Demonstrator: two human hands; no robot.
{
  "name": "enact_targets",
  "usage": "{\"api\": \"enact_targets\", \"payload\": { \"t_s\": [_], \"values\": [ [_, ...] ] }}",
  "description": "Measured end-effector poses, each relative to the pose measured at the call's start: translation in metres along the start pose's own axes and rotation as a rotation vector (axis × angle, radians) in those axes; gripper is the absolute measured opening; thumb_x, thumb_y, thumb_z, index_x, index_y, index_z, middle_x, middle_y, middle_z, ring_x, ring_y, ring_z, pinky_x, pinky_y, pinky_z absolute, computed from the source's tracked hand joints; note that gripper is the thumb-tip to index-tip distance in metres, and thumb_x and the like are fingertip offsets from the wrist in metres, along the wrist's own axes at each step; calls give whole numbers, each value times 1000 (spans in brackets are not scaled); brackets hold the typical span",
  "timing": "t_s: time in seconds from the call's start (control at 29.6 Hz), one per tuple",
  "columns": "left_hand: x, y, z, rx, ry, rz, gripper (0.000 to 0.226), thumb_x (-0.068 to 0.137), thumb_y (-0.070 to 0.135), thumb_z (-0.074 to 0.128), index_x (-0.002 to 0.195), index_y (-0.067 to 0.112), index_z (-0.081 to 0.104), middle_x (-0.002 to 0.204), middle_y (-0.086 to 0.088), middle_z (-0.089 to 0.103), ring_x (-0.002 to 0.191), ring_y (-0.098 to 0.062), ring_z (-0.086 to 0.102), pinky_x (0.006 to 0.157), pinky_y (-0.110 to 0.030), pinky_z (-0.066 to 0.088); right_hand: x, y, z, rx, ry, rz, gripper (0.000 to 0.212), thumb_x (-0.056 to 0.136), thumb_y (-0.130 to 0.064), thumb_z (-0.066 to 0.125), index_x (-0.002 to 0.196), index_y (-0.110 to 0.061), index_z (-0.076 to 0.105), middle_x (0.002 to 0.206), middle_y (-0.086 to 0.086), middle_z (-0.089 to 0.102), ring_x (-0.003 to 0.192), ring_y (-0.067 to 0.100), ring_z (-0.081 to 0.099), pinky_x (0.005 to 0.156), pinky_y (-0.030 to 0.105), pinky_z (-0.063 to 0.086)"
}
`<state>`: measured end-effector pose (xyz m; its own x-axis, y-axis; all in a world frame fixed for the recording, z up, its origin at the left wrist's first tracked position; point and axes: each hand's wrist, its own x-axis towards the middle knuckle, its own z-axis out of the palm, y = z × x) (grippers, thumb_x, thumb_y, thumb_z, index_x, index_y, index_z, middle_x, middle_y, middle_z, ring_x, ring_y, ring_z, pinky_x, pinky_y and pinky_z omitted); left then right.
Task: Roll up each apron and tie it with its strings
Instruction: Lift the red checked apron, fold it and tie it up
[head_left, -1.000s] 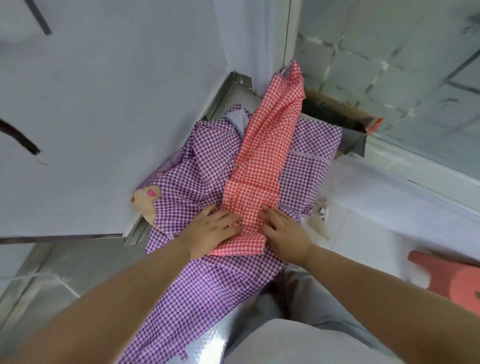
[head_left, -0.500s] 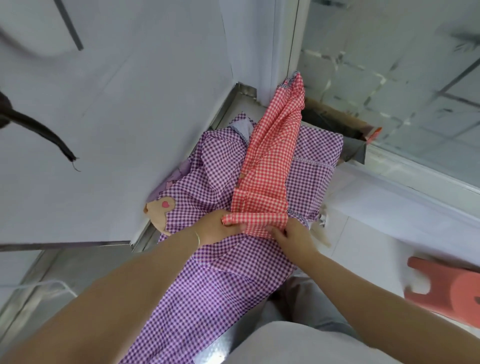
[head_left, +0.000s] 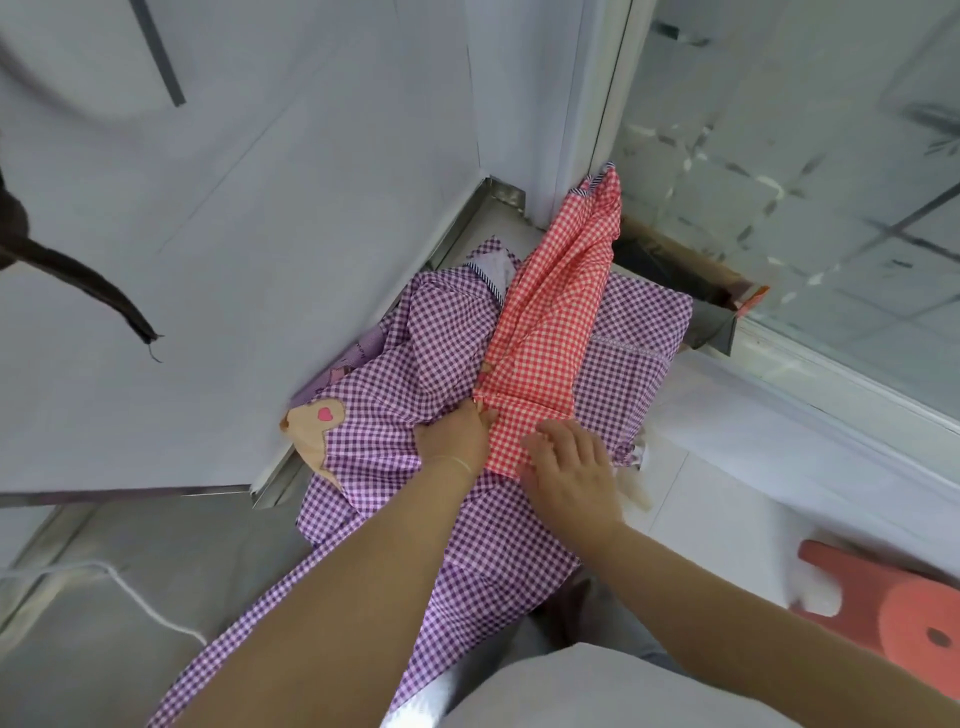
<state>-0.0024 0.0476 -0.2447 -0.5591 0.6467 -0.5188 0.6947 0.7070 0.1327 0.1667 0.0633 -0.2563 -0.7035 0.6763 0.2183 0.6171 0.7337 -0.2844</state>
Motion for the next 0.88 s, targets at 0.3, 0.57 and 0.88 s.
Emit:
{"api": "enact_targets", "payload": {
  "t_s": [0.3,0.57,0.88],
  "values": [
    [-11,-10,-6,155,405,543,32,91,44,54,107,17,54,107,-1,58,97,-24,59,85,-39,45,3,11,11,64,-167,-35,27,75,-23,70,100,-13,69,100,3,63,94,23,56,86,38,51],
    [6,-44,3,-103,167,789,23,88,23,65,107,12,69,100,-3,69,90,-23,64,77,-37,54,26,23,-9,218,-309,108,22,93,-24,57,109,-11,67,104,3,69,97,23,63,86,34,49],
    [33,1,-27,-336,-187,116,30,96,33,54,115,11,52,112,-5,62,103,-26,58,85,-35,46,75,41,-15,391,-612,454,23,101,-35,41,114,-17,46,109,3,58,88,21,60,80,42,54]
  ]
}}
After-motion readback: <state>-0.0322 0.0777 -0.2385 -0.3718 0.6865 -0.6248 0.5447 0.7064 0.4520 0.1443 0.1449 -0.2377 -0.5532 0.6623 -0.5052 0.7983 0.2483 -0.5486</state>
